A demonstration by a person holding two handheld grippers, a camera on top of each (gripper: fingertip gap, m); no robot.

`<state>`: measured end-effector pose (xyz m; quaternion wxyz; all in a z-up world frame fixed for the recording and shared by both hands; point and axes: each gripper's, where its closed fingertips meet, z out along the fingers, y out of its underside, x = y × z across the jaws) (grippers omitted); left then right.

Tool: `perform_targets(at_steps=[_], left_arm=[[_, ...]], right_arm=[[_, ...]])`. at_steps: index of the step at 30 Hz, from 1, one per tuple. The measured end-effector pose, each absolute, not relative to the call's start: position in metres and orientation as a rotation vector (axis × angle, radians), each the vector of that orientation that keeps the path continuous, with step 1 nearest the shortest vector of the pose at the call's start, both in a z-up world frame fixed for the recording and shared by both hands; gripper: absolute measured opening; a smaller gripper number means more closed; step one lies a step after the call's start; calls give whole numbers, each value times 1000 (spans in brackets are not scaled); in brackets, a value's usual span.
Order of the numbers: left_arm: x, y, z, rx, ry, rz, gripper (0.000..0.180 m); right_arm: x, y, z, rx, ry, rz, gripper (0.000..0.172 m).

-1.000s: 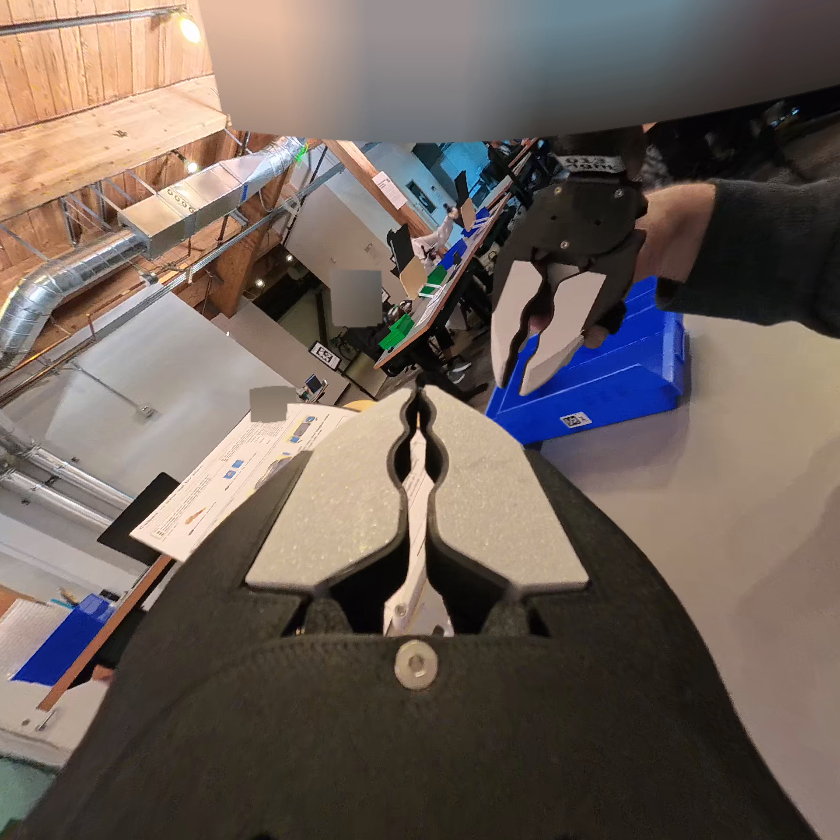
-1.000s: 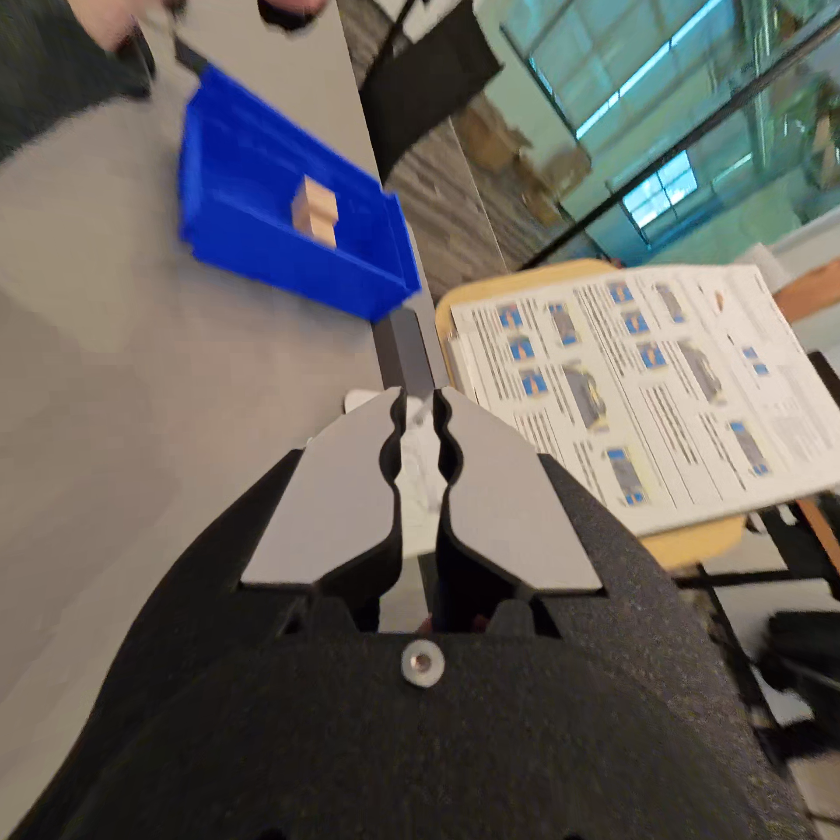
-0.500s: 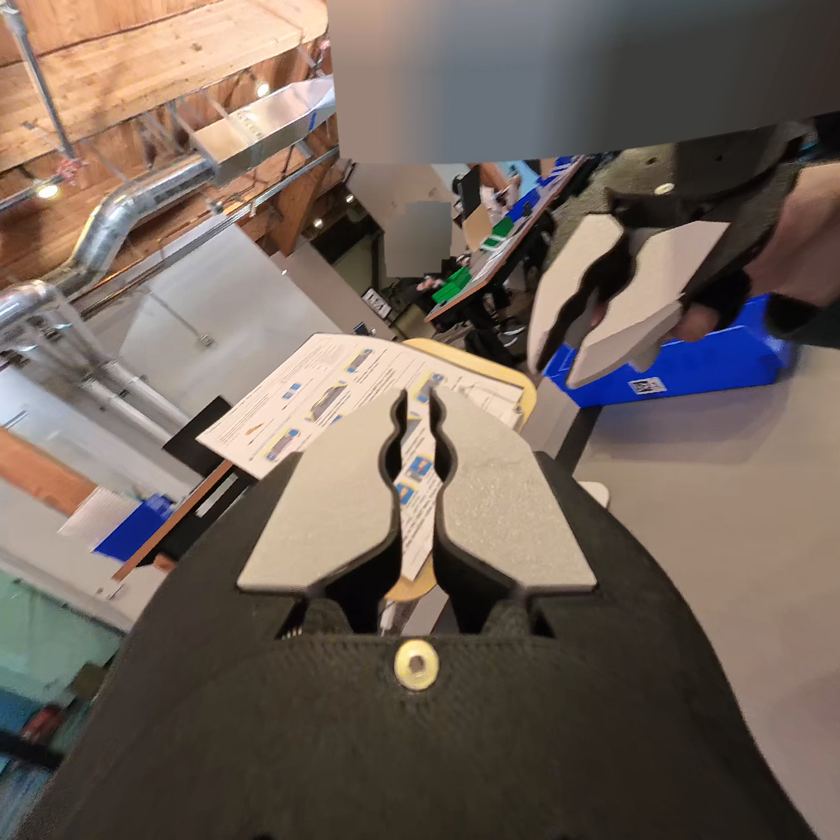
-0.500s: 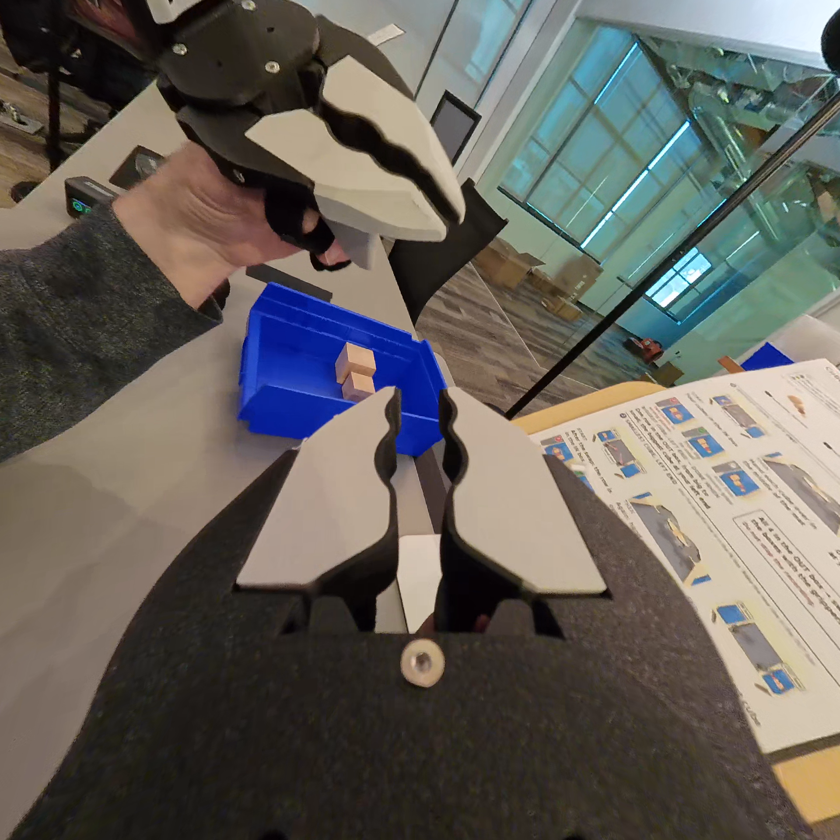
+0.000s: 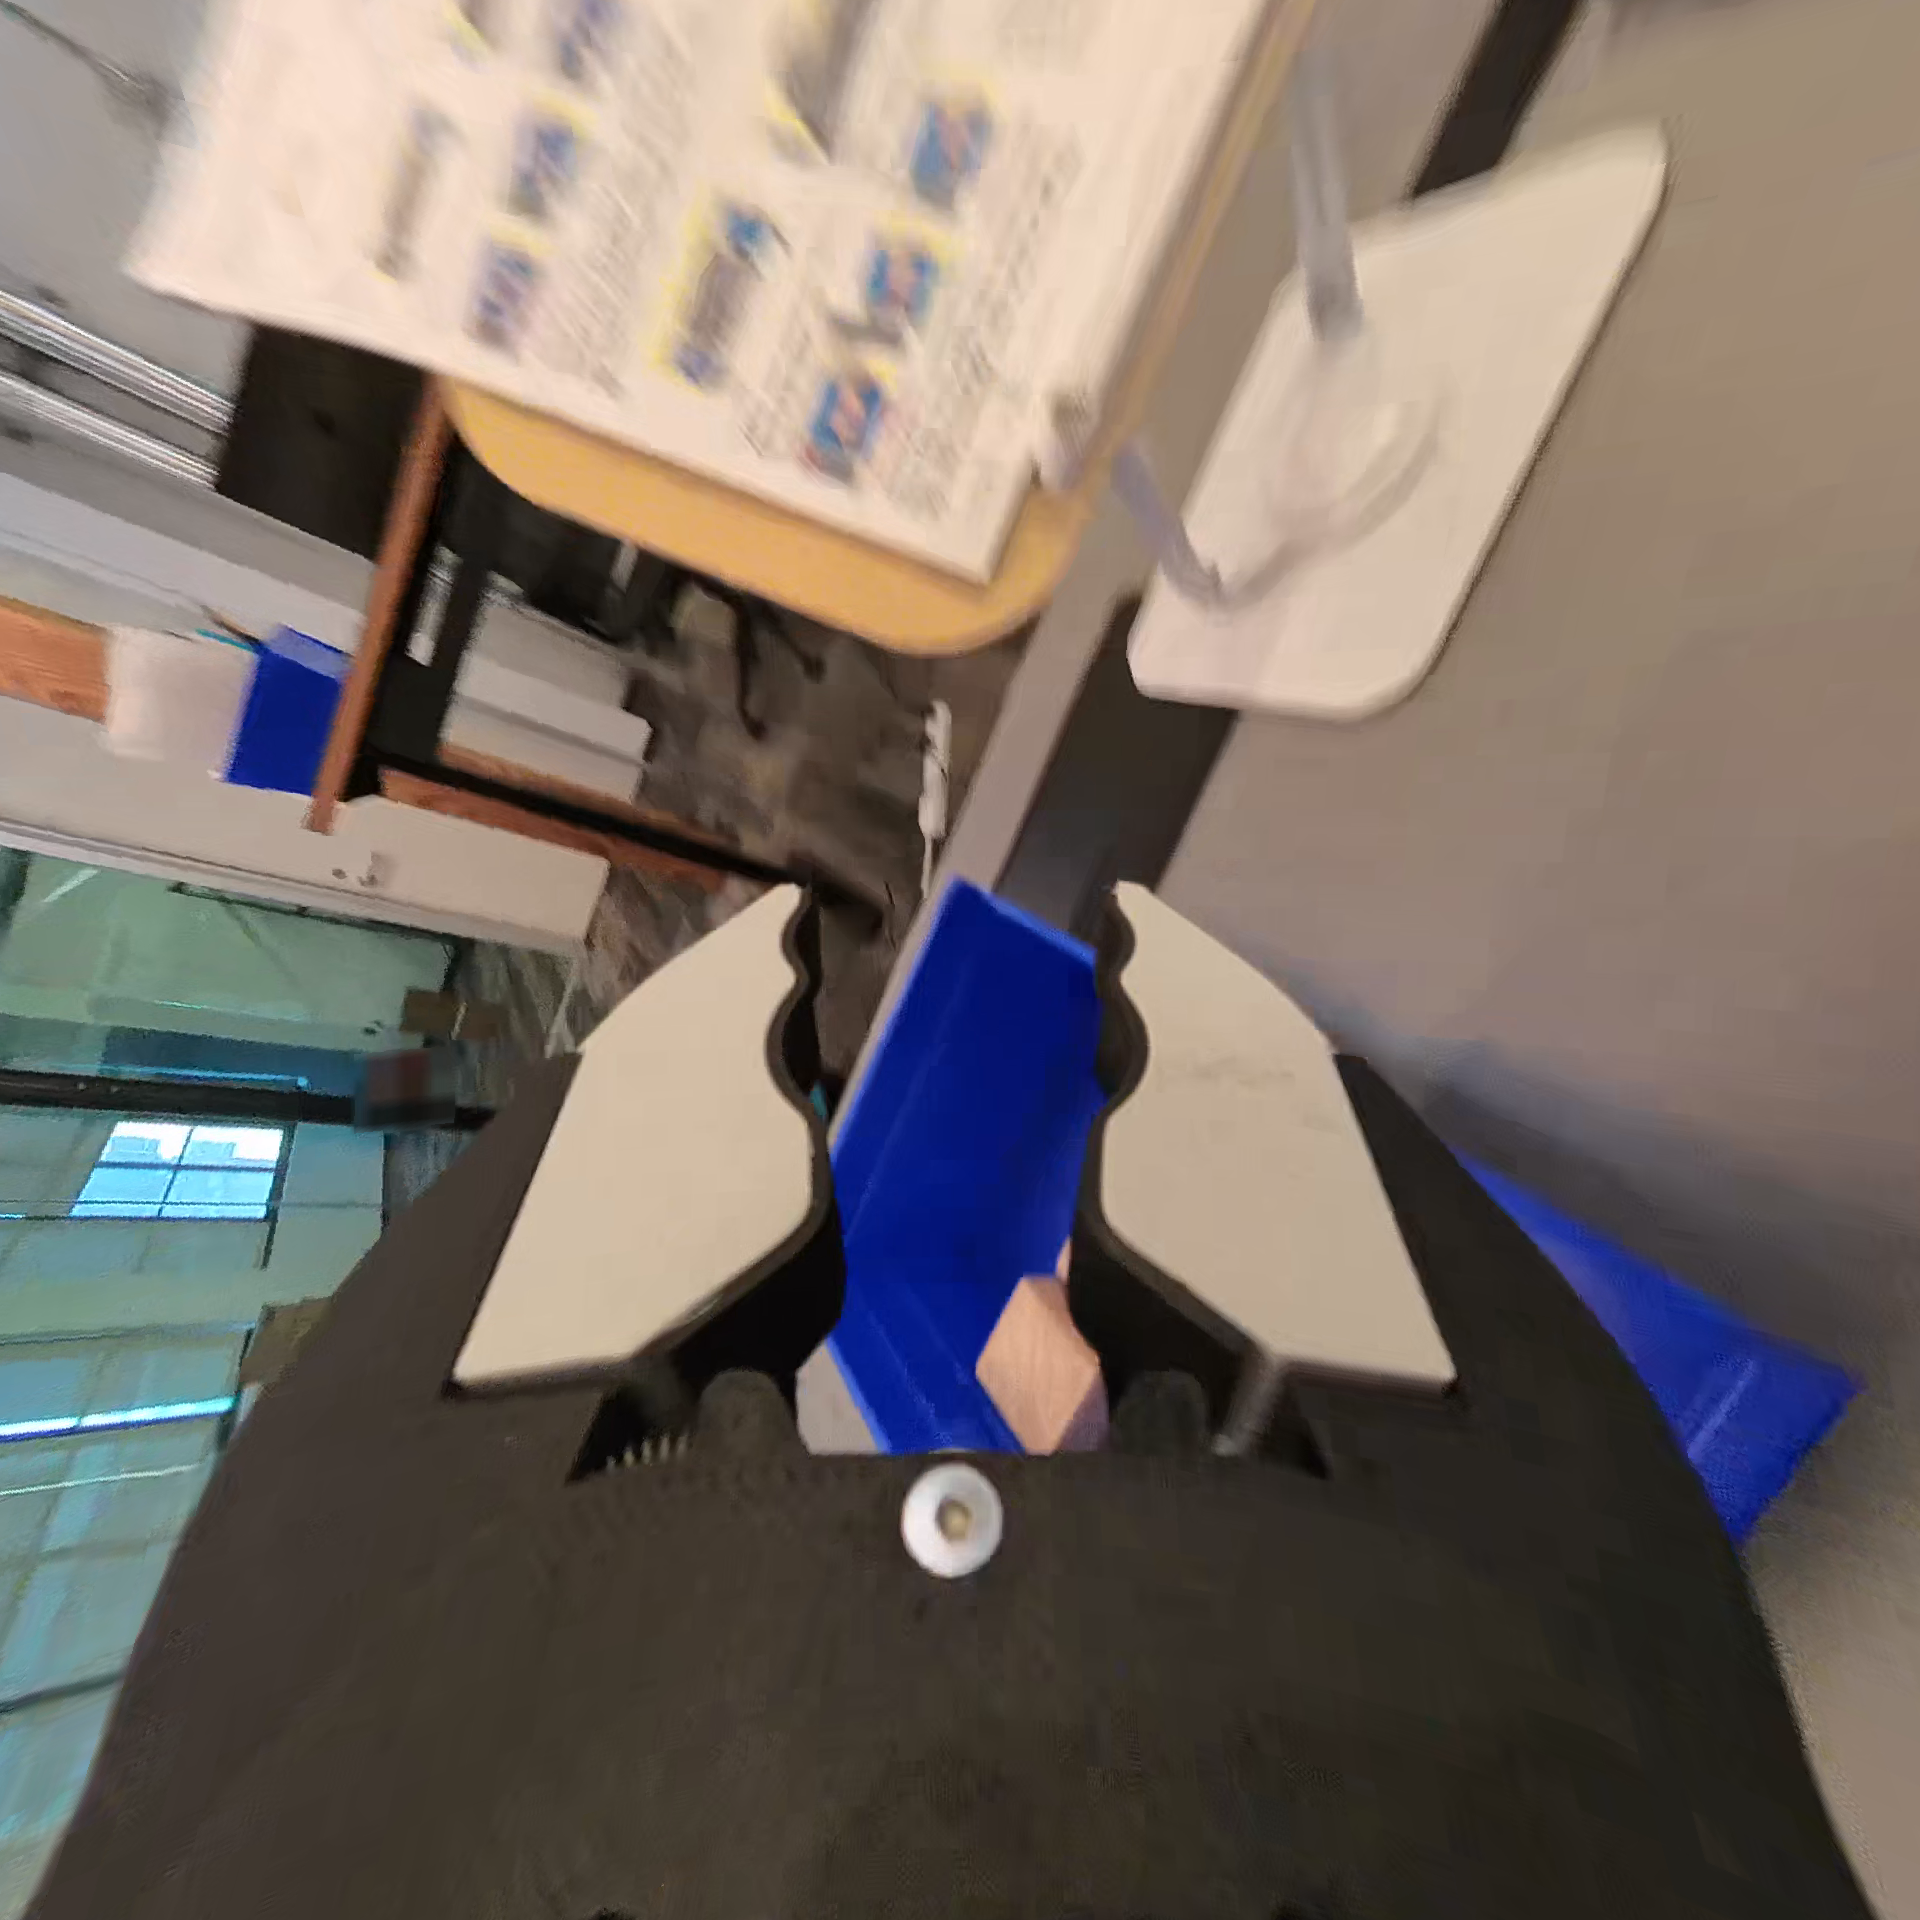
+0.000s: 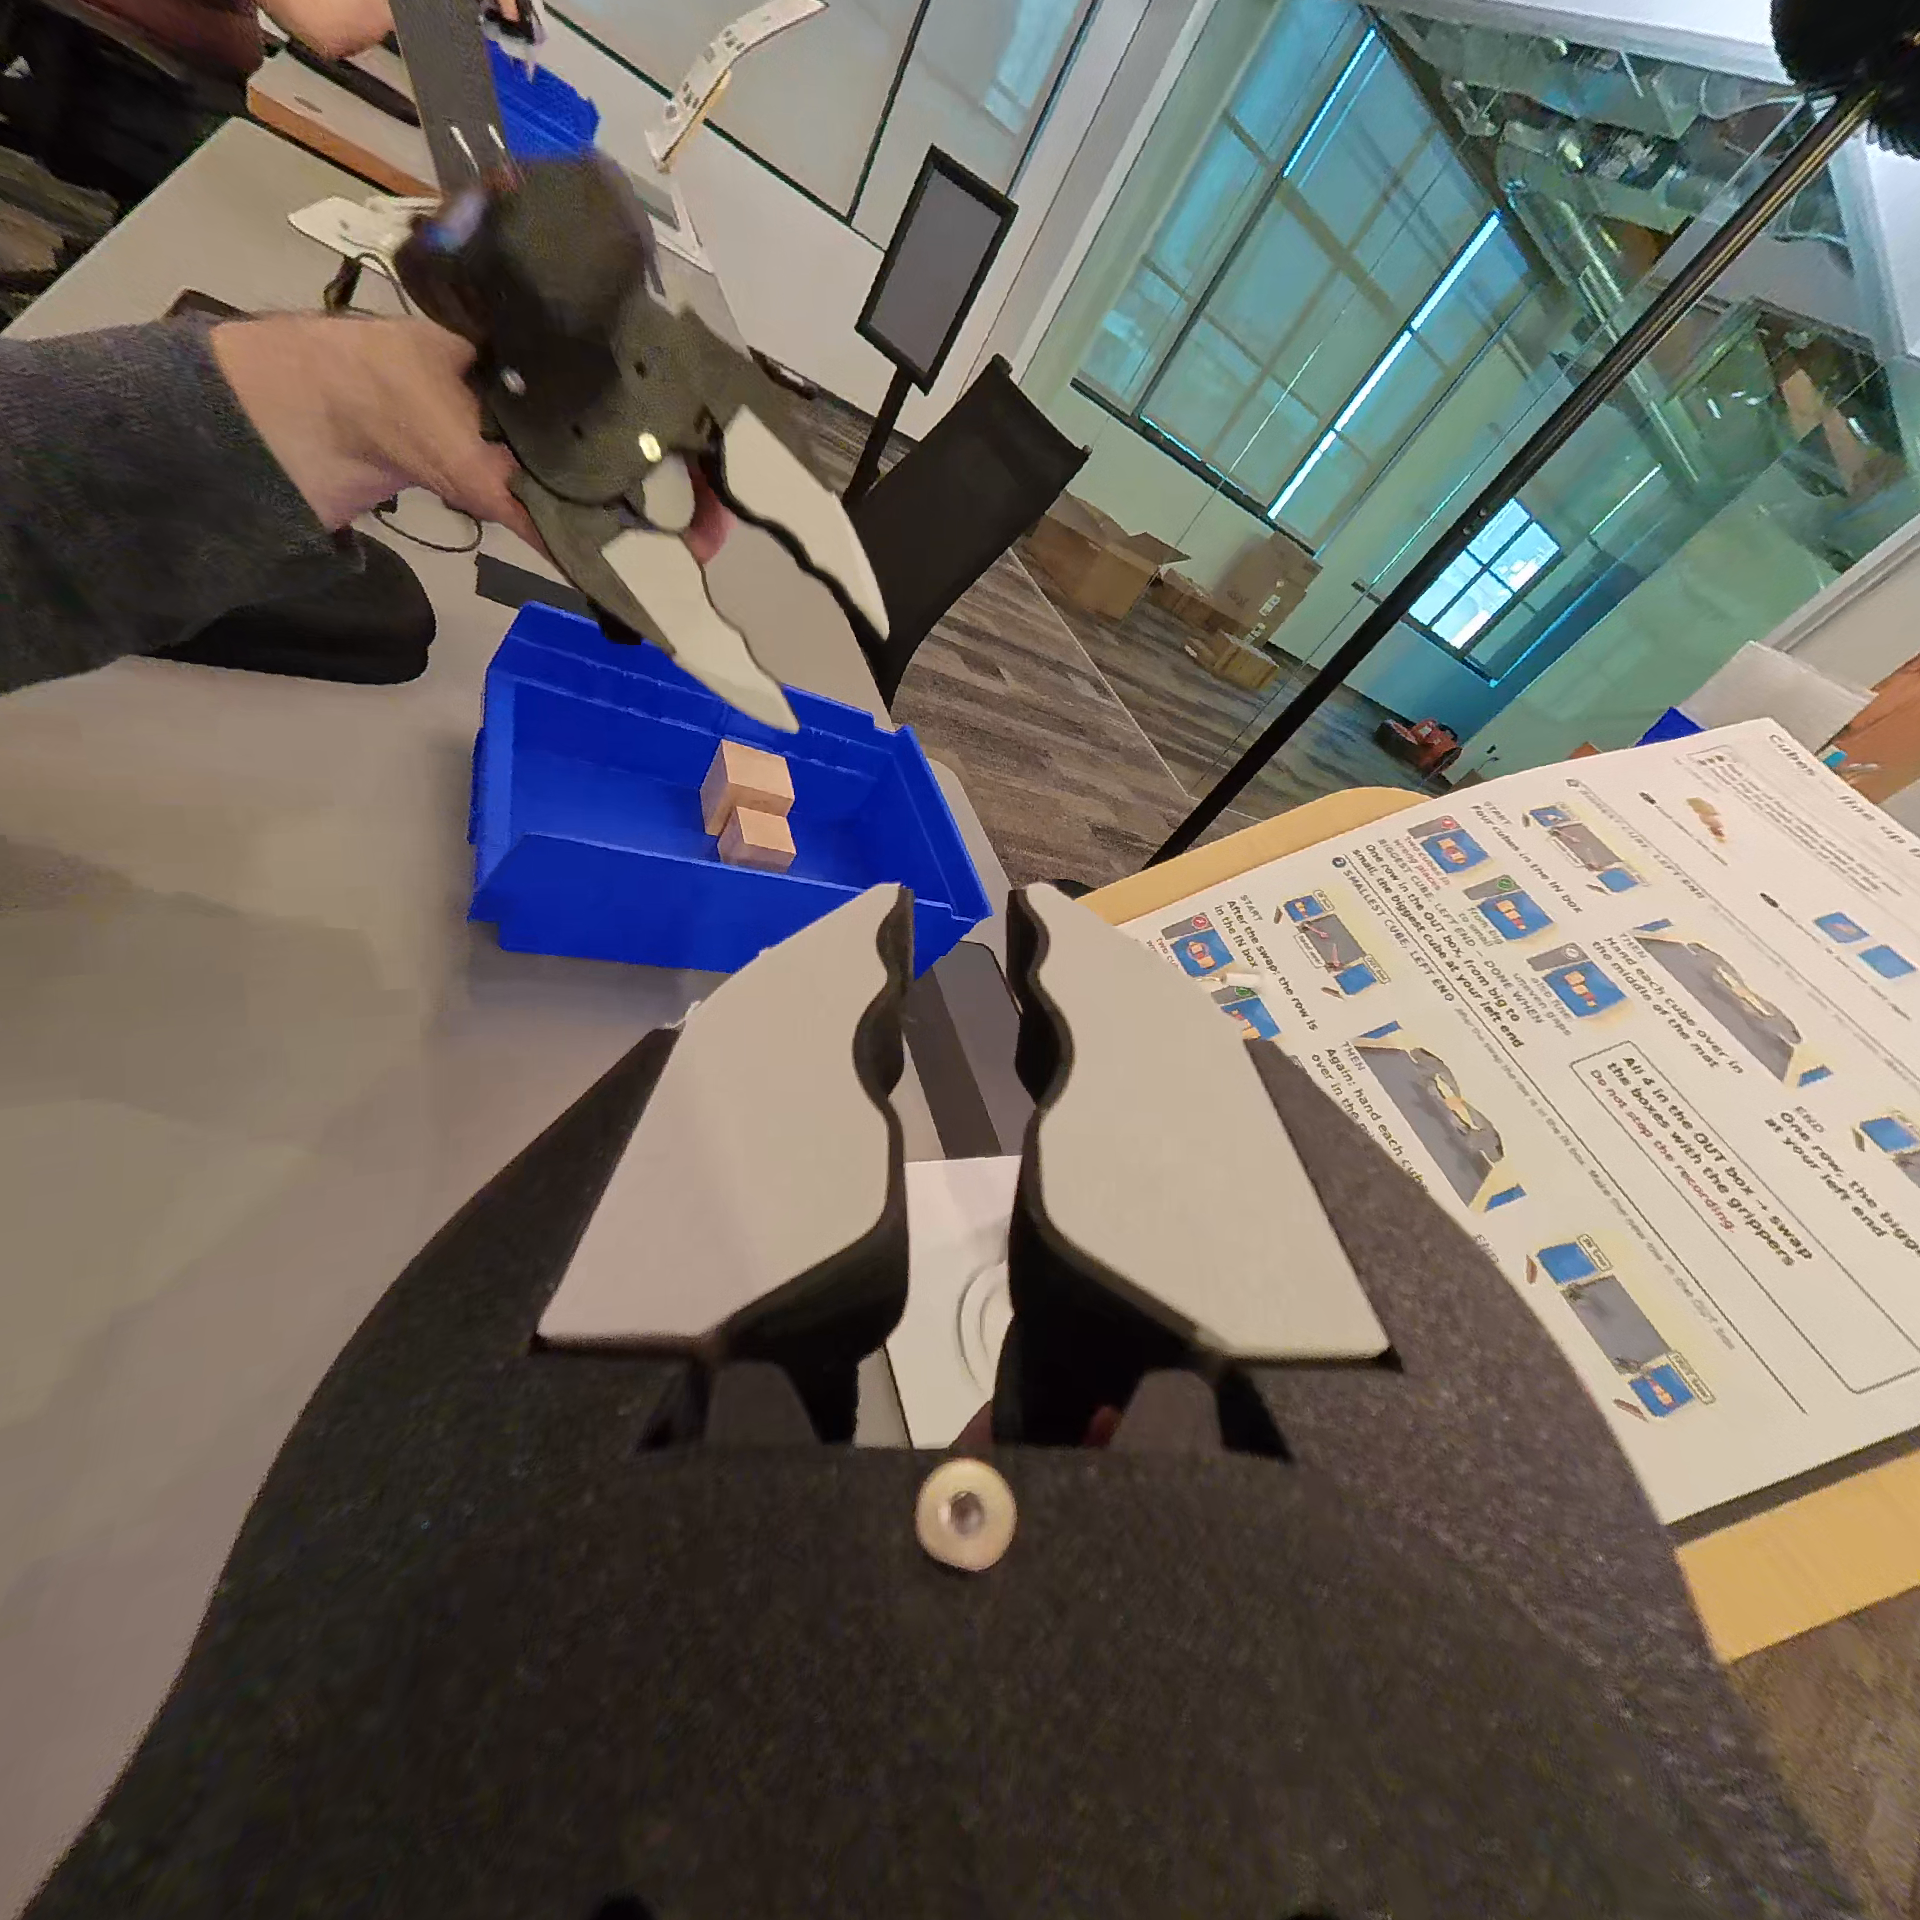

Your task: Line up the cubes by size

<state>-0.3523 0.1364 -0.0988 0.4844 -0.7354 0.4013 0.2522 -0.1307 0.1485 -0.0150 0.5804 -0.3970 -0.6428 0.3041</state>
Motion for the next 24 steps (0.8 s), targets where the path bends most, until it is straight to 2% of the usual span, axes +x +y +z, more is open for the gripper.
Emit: perform_targets(at_steps=[1, 9, 16, 24], left_arm=[[-363, 138, -116, -1851, 1033, 636, 50], [-441, 141, -215, -2264, 1352, 565, 68], [-476, 144, -273, -2470, 1548, 553, 69], [-496, 141, -302, -2597, 1610, 532, 58]], right_arm=[[-132, 148, -16, -929, -1505, 713, 16], [-142, 148, -26, -942, -1540, 707, 16], [-152, 148, -39, -945, -1583, 704, 17], [-160, 144, -46, -938, -1611, 716, 17]])
